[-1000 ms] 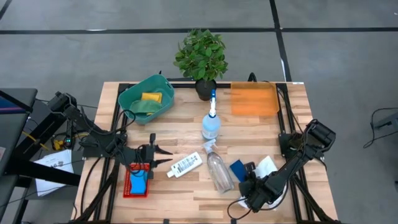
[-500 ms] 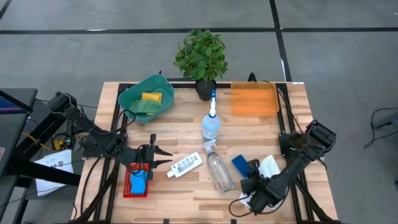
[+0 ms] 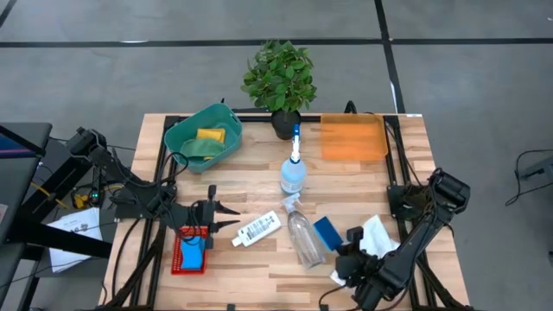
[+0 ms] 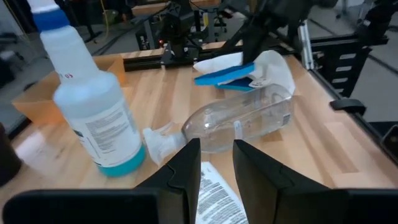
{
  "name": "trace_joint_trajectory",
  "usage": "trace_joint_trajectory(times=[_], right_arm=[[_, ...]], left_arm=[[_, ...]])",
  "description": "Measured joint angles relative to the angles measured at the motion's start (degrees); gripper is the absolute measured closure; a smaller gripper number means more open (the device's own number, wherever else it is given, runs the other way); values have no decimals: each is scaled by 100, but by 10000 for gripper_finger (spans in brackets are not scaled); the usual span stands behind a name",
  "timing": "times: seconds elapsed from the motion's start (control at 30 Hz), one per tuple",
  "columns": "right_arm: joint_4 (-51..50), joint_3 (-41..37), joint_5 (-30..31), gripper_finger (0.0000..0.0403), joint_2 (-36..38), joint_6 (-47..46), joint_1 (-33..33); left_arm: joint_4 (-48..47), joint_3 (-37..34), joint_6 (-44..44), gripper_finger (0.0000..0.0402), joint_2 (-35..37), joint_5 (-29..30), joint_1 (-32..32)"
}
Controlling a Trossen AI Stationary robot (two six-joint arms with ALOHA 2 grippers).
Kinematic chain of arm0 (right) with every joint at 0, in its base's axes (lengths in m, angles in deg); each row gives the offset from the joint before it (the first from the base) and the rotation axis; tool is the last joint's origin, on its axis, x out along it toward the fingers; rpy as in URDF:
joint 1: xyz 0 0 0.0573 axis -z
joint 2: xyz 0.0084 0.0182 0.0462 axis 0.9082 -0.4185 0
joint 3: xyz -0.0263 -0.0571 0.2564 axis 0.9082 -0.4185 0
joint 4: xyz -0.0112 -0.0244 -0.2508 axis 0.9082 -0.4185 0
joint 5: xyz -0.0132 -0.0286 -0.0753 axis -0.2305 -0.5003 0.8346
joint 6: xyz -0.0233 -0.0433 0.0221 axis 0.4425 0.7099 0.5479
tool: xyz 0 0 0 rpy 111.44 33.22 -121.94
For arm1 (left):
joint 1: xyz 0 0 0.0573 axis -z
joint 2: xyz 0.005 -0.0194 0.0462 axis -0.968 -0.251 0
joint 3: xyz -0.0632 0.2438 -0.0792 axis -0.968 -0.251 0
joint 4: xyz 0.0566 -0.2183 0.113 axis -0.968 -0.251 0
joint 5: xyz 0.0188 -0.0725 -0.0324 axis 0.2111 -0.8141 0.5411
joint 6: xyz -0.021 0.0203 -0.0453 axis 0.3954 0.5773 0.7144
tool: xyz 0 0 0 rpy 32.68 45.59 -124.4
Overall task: Pick & Place Kitchen Items
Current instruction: Put the blue sponge into the red bin
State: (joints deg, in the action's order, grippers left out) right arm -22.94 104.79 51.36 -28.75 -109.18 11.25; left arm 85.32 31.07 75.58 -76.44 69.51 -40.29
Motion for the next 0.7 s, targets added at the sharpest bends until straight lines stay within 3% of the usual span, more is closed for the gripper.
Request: trace_joint_trajectory(times=[0.33, 0.47, 0.6, 0.7], right_arm=[[1950, 2, 2052, 403, 3, -249, -119], [2445, 2, 3190, 403, 3, -840, -51], [2759, 2, 4319, 403, 8, -1501, 17], [2756, 2, 4456, 403, 10, -2135, 42]], left_arm=[[305, 0, -205, 311, -2, 2, -201], [887, 0, -352, 311, -2, -235, -345], [1621, 0, -1088, 311, -2, -754, -495], [2056, 0, -1557, 311, -2, -918, -692]])
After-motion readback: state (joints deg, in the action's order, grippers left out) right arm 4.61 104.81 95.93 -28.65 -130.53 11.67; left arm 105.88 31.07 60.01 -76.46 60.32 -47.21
